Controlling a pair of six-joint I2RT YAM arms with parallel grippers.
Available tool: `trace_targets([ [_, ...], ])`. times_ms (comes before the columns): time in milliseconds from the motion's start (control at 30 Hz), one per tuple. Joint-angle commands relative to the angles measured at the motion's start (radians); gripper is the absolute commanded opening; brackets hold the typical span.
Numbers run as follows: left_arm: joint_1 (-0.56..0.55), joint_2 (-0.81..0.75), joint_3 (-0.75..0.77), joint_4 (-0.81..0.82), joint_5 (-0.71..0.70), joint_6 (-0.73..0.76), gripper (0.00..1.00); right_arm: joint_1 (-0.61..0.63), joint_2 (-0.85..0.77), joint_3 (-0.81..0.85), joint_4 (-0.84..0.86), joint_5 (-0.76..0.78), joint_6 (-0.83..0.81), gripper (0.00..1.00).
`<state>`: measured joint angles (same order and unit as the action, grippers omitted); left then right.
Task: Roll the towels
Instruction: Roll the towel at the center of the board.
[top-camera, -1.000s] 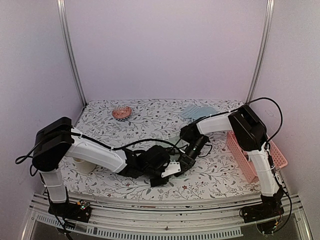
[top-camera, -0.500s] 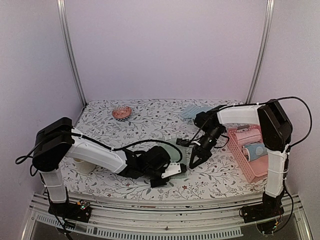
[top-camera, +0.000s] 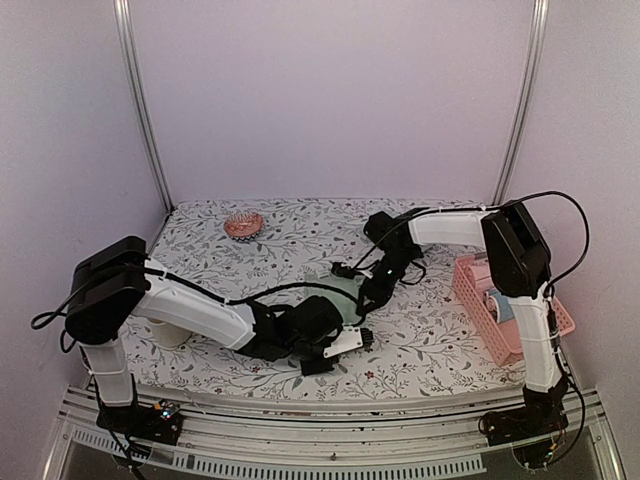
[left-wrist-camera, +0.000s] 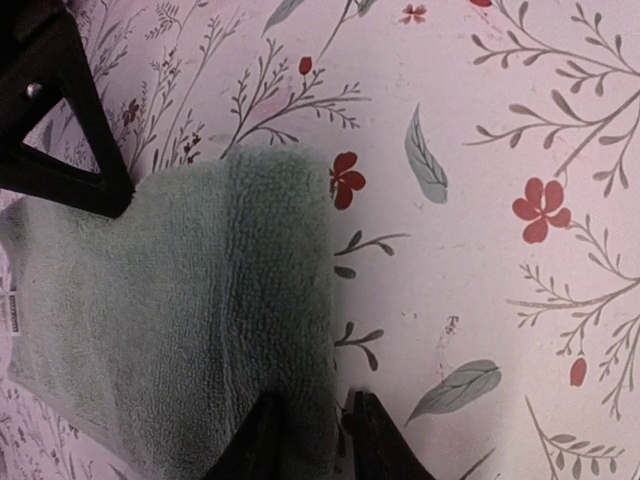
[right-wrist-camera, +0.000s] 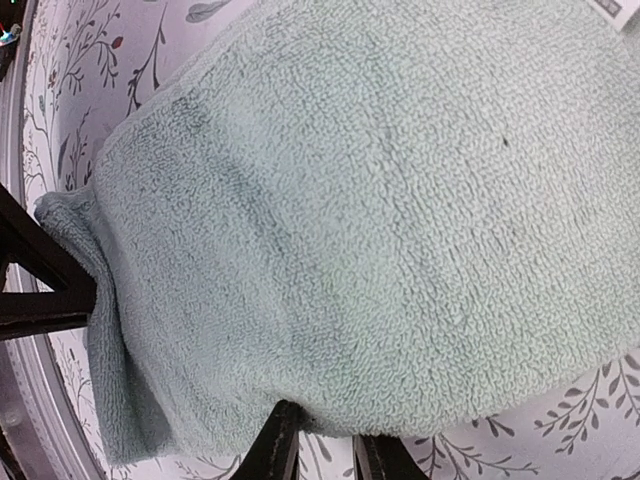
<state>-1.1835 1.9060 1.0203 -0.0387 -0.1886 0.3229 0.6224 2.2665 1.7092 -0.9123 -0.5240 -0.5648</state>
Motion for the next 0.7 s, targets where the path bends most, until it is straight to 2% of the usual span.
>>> trace_targets([
  [0, -0.014, 0.044, 0.005, -0.040, -0.083, 0.009, 0.27, 0.028, 0.066, -0.002, 0.039, 0.078, 0.010, 0.23],
  [100, -0.016, 0.096, 0.029, -0.061, -0.143, 0.014, 0.26, 0.027, 0.053, -0.015, 0.041, 0.088, 0.004, 0.23],
  [167, -0.016, 0.116, 0.050, -0.085, -0.167, 0.015, 0.22, 0.024, 0.026, -0.032, 0.040, 0.090, 0.001, 0.23],
  [333, -0.012, 0.135, 0.096, -0.143, -0.133, 0.011, 0.01, -0.014, -0.137, -0.111, 0.039, 0.086, 0.001, 0.23],
  [467, -0.004, 0.141, 0.150, -0.235, -0.030, -0.025, 0.00, -0.062, -0.307, -0.216, 0.054, 0.075, -0.001, 0.23],
  [667, 0.021, 0.138, 0.253, -0.406, 0.221, -0.145, 0.00, -0.088, -0.597, -0.401, 0.083, -0.002, -0.073, 0.23],
])
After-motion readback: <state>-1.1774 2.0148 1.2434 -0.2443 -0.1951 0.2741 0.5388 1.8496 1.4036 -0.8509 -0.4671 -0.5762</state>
